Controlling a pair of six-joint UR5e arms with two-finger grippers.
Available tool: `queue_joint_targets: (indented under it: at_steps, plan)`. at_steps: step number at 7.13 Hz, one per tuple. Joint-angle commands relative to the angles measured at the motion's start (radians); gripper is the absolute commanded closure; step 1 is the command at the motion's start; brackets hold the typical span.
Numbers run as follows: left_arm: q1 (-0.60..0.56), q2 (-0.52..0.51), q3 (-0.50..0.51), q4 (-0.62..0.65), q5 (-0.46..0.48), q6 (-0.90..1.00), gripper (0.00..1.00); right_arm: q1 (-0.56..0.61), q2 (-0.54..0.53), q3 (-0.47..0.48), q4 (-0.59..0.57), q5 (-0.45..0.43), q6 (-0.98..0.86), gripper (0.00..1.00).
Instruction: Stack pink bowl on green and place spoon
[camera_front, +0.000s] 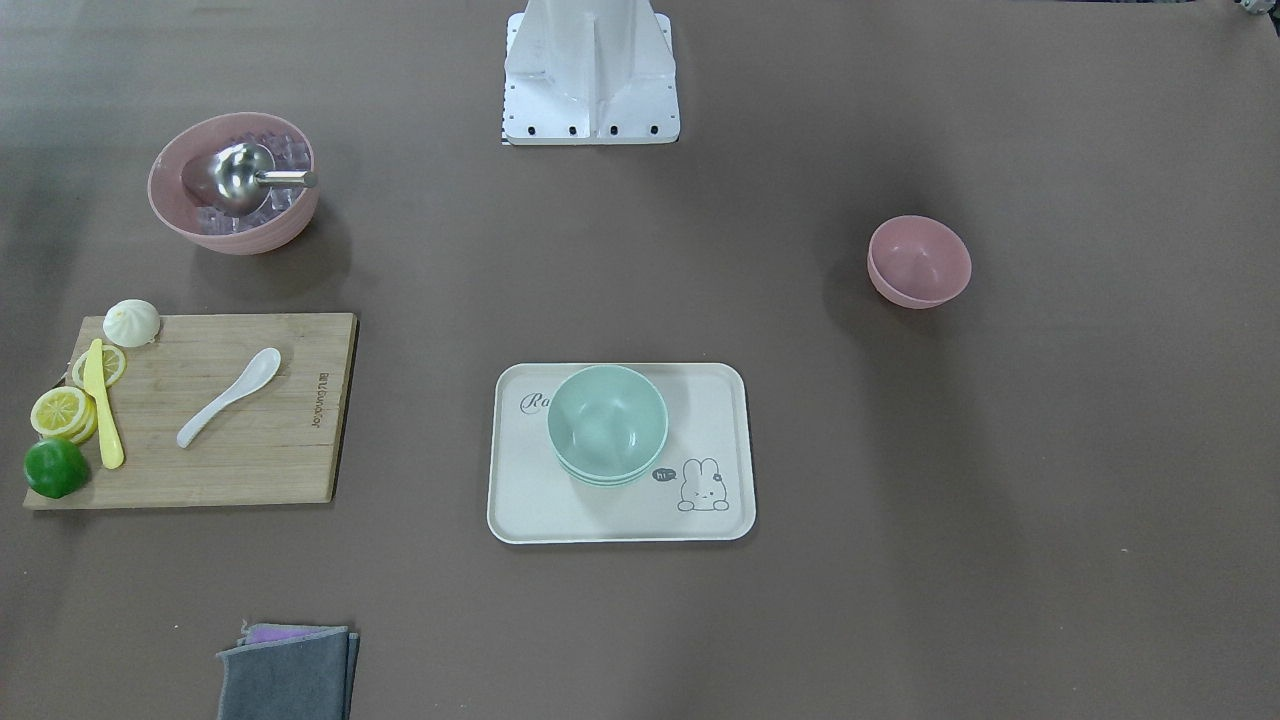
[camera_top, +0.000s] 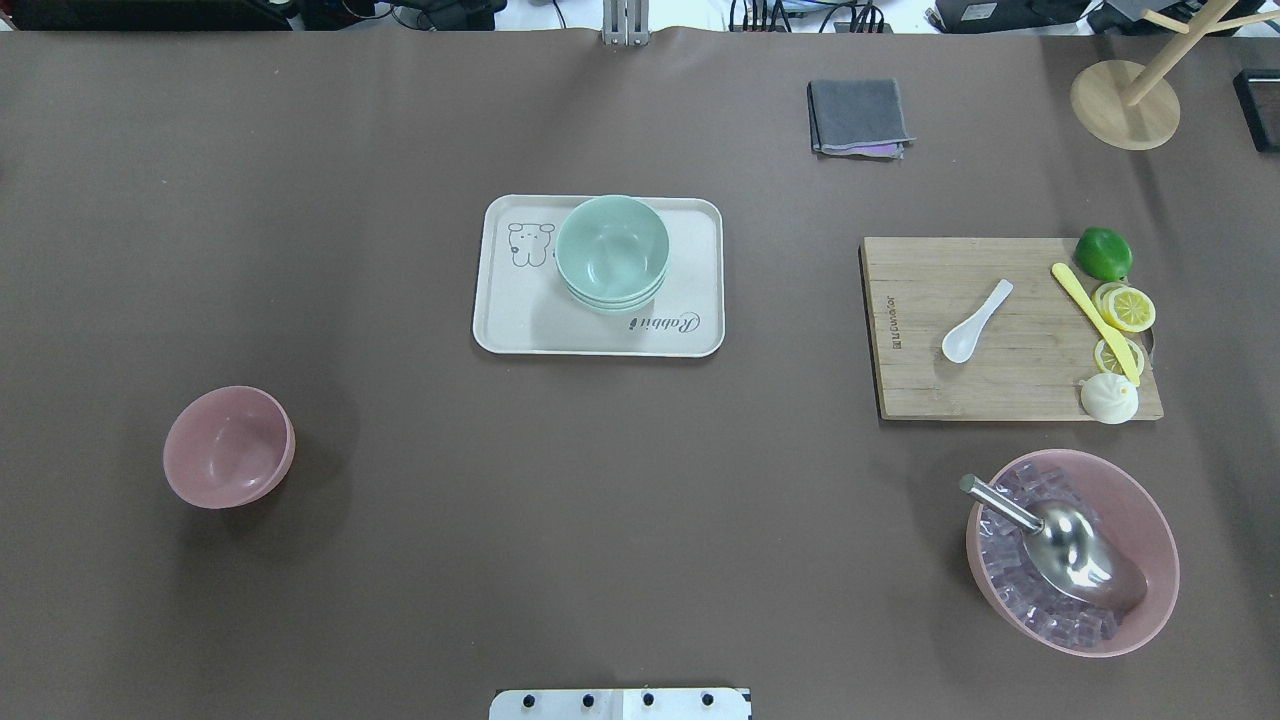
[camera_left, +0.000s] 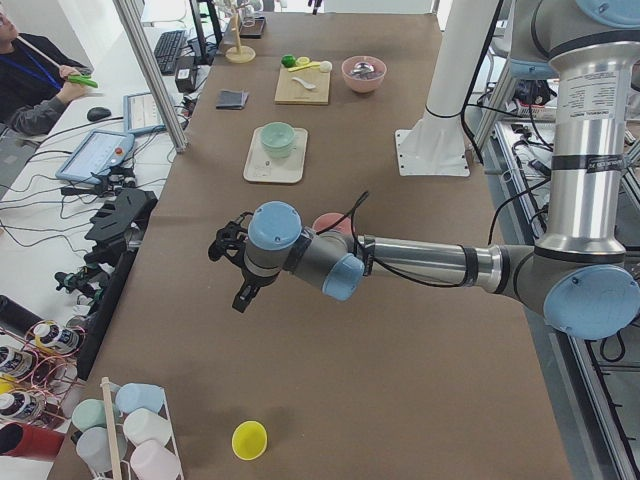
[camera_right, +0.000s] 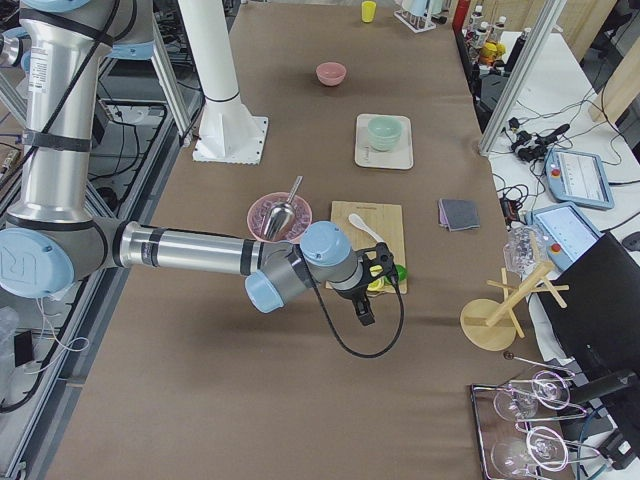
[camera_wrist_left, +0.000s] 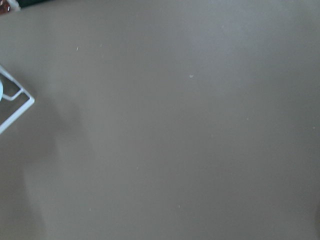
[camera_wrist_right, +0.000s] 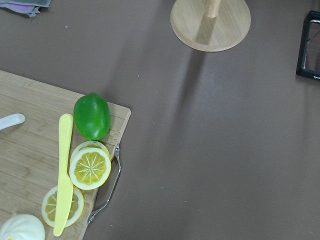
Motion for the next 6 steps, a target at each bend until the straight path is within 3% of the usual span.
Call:
queue_joint_targets:
  at_steps: [1,3,4,6]
  plan:
    - [0.001,0.001,0.011,-0.1,-0.002,-0.006,0.02,-0.001,0.005,0.002,0.001,0.018,0.008,0.0]
    - [0.088,-0.033,-0.001,-0.098,0.001,-0.023,0.02,-0.036,0.036,0.02,-0.005,0.017,0.151,0.0]
    - [0.13,-0.028,-0.024,-0.104,0.001,-0.164,0.01,-0.1,0.037,0.048,-0.005,-0.003,0.307,0.0]
    - [0.281,-0.007,-0.116,-0.104,0.016,-0.41,0.01,-0.259,0.027,0.117,-0.009,-0.191,0.539,0.0]
